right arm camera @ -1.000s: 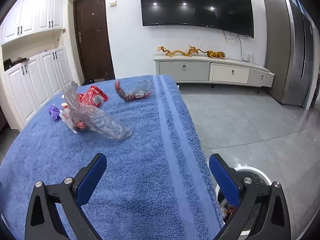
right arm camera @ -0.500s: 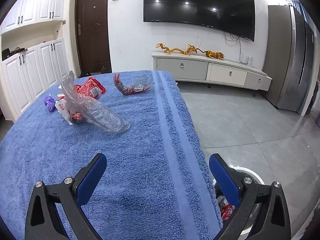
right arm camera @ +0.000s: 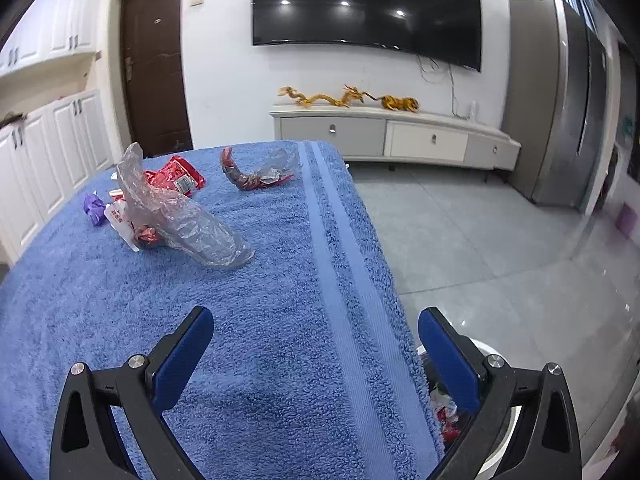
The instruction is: Collect trash
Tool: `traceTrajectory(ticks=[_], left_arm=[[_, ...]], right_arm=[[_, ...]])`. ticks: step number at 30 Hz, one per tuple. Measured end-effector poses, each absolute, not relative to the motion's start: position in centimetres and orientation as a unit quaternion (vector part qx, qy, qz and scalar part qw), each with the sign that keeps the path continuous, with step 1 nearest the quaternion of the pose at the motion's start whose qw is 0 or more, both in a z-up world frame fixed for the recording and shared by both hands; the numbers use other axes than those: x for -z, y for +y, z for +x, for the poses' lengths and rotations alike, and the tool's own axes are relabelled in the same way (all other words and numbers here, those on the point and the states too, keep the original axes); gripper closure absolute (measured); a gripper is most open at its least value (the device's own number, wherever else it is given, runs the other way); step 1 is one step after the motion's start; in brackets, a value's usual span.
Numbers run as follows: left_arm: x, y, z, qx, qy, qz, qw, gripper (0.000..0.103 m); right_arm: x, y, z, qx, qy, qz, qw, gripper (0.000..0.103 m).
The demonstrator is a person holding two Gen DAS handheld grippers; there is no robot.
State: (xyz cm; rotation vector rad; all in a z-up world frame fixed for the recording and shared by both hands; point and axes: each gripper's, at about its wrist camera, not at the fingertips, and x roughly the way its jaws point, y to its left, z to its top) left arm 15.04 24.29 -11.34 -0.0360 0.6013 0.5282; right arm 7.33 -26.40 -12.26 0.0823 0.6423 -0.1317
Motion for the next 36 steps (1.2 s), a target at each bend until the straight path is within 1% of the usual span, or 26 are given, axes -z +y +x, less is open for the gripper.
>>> traceTrajectory(ticks=[6,13,18,21,29,36], left_arm=[[11.8,24.7,17.2,-0.257,0.307,-0.024,0.916,0.024],[13.0,25.0,18.6,-0.271,0.348,-0.014,0.897,0.024],[13.1,24.5,18.8,-0.280,0.349,0.005,0.894,0.024],[13.0,24.9,18.2,-0.290,0.340,-0.001,0.895,0.024],[12.6,24.8,17.8,-0.285,0.331,-0.008,0.899,0.024],[12.6,24.8,17.8,-0.281,0.336,-0.006,0.899,0.024]], right_arm=[[12.4,-27.0,8.0,0.060,0.328,0.054,0.941,0.000],[12.7,-27.6,8.4,0.048,0.343,0.070,0.936,0.000],[12.8,-27.9,8.5,0.036,0.344,0.082,0.934,0.000],[12.6,-28.0,8.2,0.028,0.336,0.090,0.937,0.000],[11.9,-27.7,7.3,0.020,0.307,0.079,0.948,0.000],[12.0,-27.3,7.6,0.034,0.316,0.061,0.946,0.000]])
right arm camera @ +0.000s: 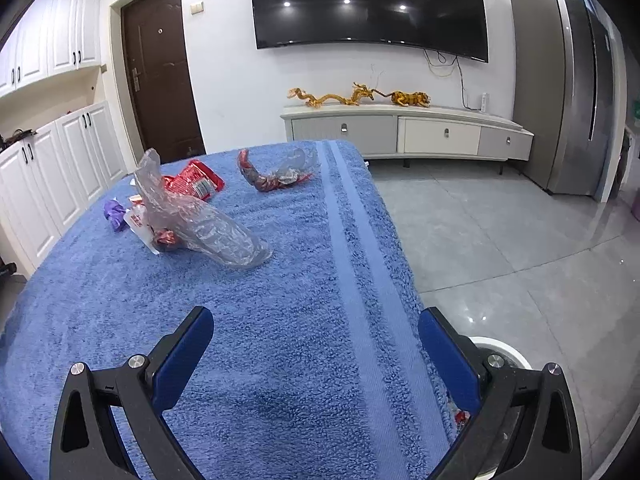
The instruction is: Collect trash
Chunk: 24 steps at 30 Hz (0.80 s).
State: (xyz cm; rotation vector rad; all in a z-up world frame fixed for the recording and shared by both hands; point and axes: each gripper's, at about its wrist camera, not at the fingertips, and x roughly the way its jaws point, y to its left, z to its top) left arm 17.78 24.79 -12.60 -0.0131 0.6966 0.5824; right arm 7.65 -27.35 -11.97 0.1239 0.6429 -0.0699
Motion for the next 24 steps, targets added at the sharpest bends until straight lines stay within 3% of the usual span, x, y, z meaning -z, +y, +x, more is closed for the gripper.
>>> traceTrajectory(ticks=[14,24], left_arm=[[13.4,23.8,18.9,-0.286,0.361,0.006,0.888,0.024],[12.5,24.3,17.2,-0.297,0.323,-0.020,0.899,0.024]], right_arm=[[12.5,-28.5,9.9,0.038,0.338,0.070,0.938,0.000],[12.2,-27.1,9.1,0.057,0.314,0.026,0.947,0.000]])
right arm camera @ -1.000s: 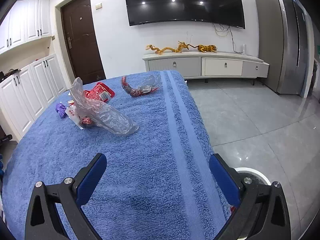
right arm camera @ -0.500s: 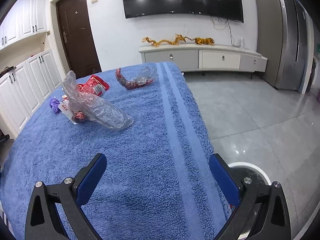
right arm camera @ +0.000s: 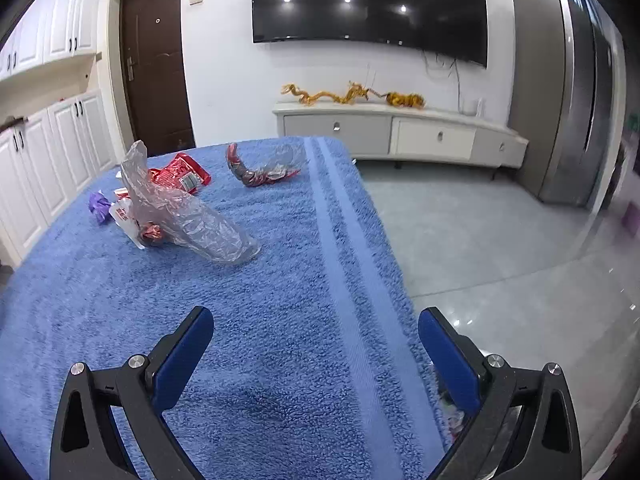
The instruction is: Collect trash
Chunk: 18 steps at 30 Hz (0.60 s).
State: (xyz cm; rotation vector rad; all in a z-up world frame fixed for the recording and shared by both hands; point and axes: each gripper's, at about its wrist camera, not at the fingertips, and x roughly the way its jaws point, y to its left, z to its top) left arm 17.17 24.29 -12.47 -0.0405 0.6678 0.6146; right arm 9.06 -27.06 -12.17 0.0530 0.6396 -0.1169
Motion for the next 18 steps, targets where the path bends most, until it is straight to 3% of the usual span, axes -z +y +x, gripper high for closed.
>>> traceTrajectory(ticks=[11,18], left_arm=[[11.6,22.0,15.5,-0.297,0.312,0.043,0.901,0.024],[7.0,19.3,11.7,-0.271,0.256,0.051,0.927,0.024]], right_arm=[[12.2,-26.3,9.8,0.081,0.325,-0.003,0.942,0.000],[8.9,-24.1,8.8,0.108,0.325,-0.049,0.938,0.000]])
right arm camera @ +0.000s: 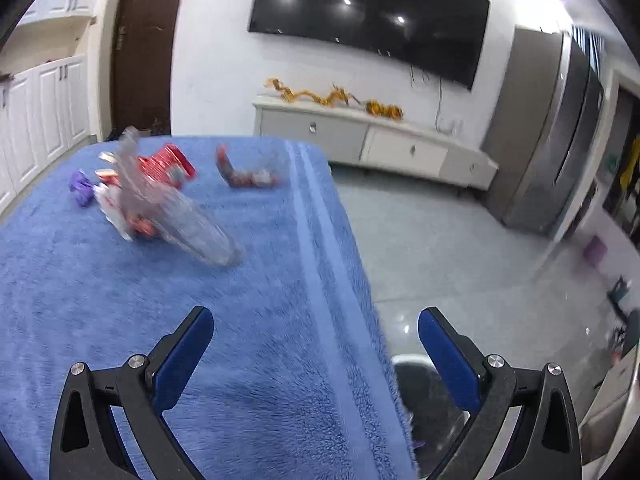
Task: Collect trash
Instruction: 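Move both grippers toward the remaining bags on the mat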
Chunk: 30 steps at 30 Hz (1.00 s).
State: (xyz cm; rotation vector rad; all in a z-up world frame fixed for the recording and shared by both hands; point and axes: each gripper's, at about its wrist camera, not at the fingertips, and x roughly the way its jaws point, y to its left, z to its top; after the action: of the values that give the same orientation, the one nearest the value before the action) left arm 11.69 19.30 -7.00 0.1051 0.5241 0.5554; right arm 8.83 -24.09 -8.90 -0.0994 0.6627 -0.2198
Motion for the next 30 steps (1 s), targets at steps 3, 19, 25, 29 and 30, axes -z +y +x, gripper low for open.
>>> traceTrajectory(ticks=[3,19,25,29,30], left_arm=[[4.7,17.0,10.5,-0.238,0.230,0.044,0.943,0.024],[4.8,7.0,12.8,-0.033,0.274,0.015,0.961,0.024],[6.9,4.9,14.4,-0.005,0.320,0.032,0.947,0.024],[7.6,3.8,14.8,0.005,0.333,0.051,0.942,0.024],[7.8,3.3,14.9,0.010,0.334,0.058,0.941,0.024]], right_arm=[[6.8,-22.2,8.6,0.066,0.311,-0.052,0.947,0.000],[8.7,-14.8,12.9,-0.064,0.352,-0.071,0.931,0.000],[9.2,-15.1,13.3,-0.063,0.356,-0.071,0.930,0.000],[9.4,-15.1,13.7,-0.062,0.357,-0.069,0.929,0.000],[9.4,-15.2,13.8,-0.062,0.357,-0.069,0.929,0.000]])
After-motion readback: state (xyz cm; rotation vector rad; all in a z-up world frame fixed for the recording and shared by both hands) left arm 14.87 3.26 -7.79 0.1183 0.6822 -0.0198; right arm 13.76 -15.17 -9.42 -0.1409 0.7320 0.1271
